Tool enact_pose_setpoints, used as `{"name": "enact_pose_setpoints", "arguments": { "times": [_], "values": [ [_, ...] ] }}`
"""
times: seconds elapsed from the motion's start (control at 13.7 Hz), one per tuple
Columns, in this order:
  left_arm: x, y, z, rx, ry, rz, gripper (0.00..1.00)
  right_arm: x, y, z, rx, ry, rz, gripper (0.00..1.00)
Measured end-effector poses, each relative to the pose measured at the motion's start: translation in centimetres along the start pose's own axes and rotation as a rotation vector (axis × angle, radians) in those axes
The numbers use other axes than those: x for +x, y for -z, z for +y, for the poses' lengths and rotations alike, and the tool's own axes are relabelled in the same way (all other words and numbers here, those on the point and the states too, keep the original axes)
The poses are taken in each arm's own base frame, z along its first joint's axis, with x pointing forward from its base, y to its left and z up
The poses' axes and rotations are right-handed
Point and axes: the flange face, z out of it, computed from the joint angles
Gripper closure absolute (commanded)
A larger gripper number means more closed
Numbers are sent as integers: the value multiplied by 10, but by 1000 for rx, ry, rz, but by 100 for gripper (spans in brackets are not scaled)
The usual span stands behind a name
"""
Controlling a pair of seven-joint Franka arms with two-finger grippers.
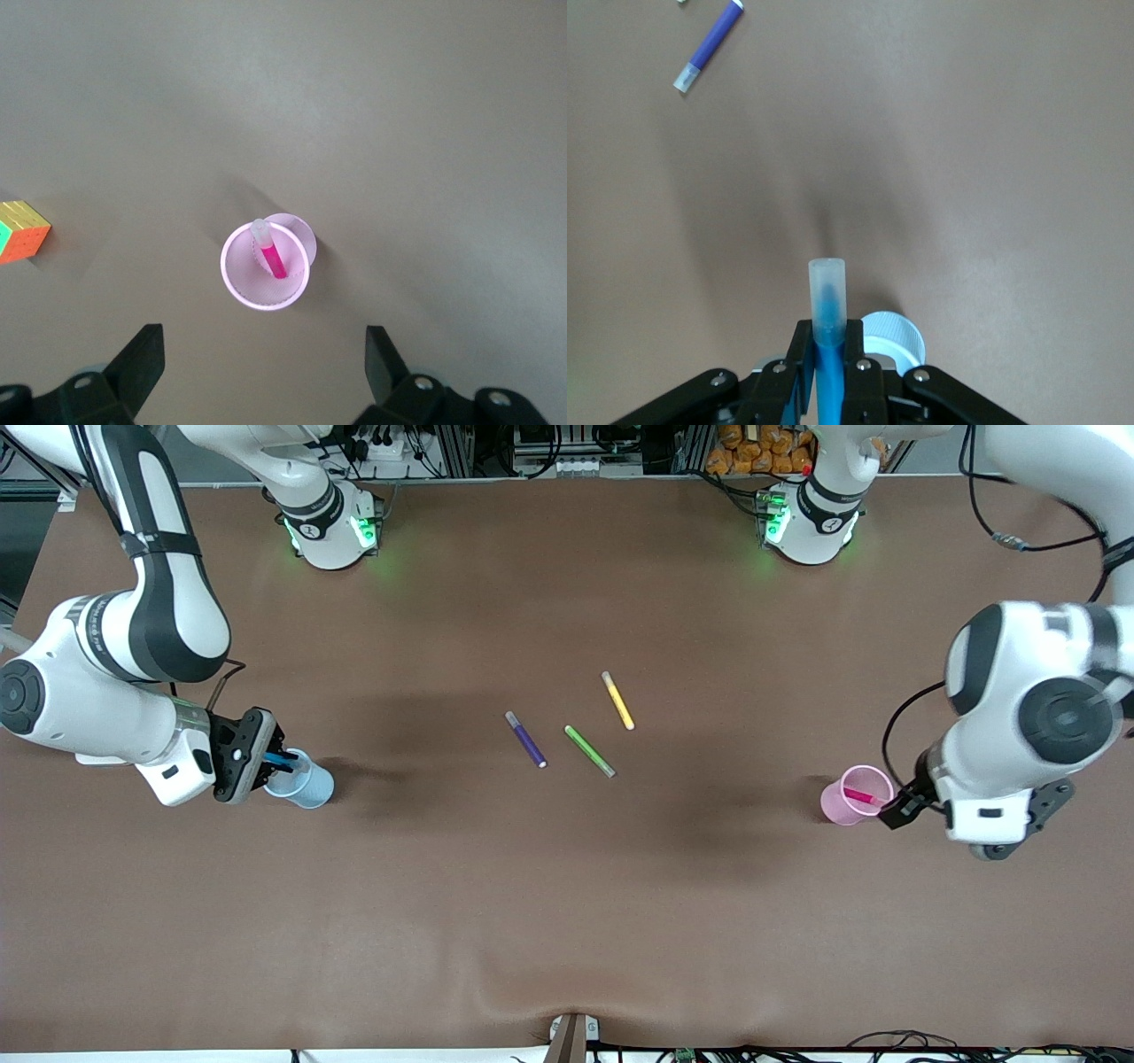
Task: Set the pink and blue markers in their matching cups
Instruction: 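Lower the markers into the matching cups with both grippers, then open the left gripper and withdraw it while the right gripper holds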
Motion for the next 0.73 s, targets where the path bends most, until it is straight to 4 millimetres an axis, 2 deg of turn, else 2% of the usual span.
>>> {"name": "enact_pose_setpoints", "arguments": {
  "times": [0.22,0.44,0.73],
  "values": [
    [7,34,-34,-47,-92,-25,0,0,0,1,1,71,61,100],
    [10,65,-69,-91,-182,-45,0,-10,-5,4,7,126,104,100],
    [13,95,-120,-114,-369,-77,0,-24,-14,10,19,182,168,100]
  ]
}}
